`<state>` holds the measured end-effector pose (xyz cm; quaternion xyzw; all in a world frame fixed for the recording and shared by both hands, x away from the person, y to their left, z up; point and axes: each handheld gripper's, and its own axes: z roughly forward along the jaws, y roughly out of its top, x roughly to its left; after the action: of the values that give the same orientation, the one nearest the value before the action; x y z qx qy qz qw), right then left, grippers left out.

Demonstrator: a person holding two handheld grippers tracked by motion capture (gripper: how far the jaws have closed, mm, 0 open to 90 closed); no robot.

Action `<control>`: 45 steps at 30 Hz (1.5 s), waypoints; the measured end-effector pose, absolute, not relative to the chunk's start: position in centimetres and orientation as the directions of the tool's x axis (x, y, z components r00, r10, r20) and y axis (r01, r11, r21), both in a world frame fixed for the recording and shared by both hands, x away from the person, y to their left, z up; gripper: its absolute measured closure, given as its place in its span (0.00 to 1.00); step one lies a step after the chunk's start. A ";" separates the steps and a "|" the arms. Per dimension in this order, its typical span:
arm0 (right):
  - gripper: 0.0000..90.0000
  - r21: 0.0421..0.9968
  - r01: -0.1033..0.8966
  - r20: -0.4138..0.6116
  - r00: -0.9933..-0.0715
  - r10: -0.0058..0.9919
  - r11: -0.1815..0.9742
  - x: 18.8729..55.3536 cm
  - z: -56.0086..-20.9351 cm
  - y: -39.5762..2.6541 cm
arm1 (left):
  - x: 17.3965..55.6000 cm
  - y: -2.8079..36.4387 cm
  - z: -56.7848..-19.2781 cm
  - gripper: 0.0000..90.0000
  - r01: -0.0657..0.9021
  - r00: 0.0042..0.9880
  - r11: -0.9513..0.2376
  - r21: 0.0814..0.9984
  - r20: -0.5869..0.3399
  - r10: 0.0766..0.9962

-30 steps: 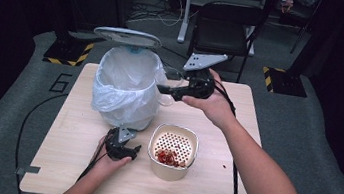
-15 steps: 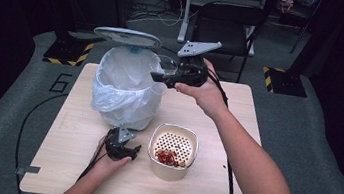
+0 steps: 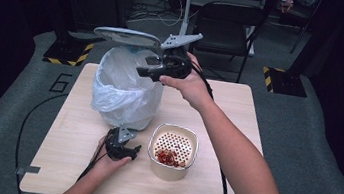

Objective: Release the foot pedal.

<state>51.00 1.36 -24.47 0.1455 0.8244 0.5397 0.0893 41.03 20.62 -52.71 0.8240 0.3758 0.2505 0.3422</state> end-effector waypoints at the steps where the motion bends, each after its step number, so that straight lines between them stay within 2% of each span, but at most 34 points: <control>1: 0.51 0.915 0.146 0.010 -0.941 0.339 0.375 51.2 -24.5 1.7 | 41.0 20.6 -52.7 0.18 0.448 0.593 -0.484 0.752 0.156 0.790; 13: 0.50 0.904 0.181 0.002 -0.908 0.419 0.387 53.3 -26.3 4.5 | 41.0 20.6 -52.7 0.18 0.447 0.592 -0.485 0.752 0.158 0.790; 28: 0.49 0.920 0.214 0.006 -0.846 0.533 0.329 53.8 -27.4 6.7 | 41.0 20.6 -52.7 0.18 0.448 0.593 -0.484 0.752 0.156 0.790; 30: 0.47 0.917 0.233 0.018 -0.835 0.550 0.323 53.9 -27.6 7.1 | 41.0 20.6 -52.7 0.18 0.447 0.593 -0.485 0.752 0.157 0.790; 34: 0.32 0.916 0.260 0.042 -0.818 0.574 0.304 53.9 -28.2 7.9 | 41.0 20.6 -52.7 0.18 0.448 0.592 -0.484 0.752 0.156 0.790; 38: 0.21 0.912 0.267 0.039 -0.813 0.580 0.312 53.8 -28.4 8.0 | 41.0 20.6 -52.7 0.18 0.447 0.592 -0.483 0.753 0.156 0.791; 45: 0.19 0.908 0.281 0.056 -0.815 0.577 0.309 52.8 -28.2 7.1 | 41.0 20.6 -52.7 0.18 0.448 0.592 -0.484 0.752 0.156 0.791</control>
<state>52.77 7.09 -28.25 0.2693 0.7966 0.5223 0.1414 41.02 20.62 -52.70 0.8241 0.3756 0.2506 0.3420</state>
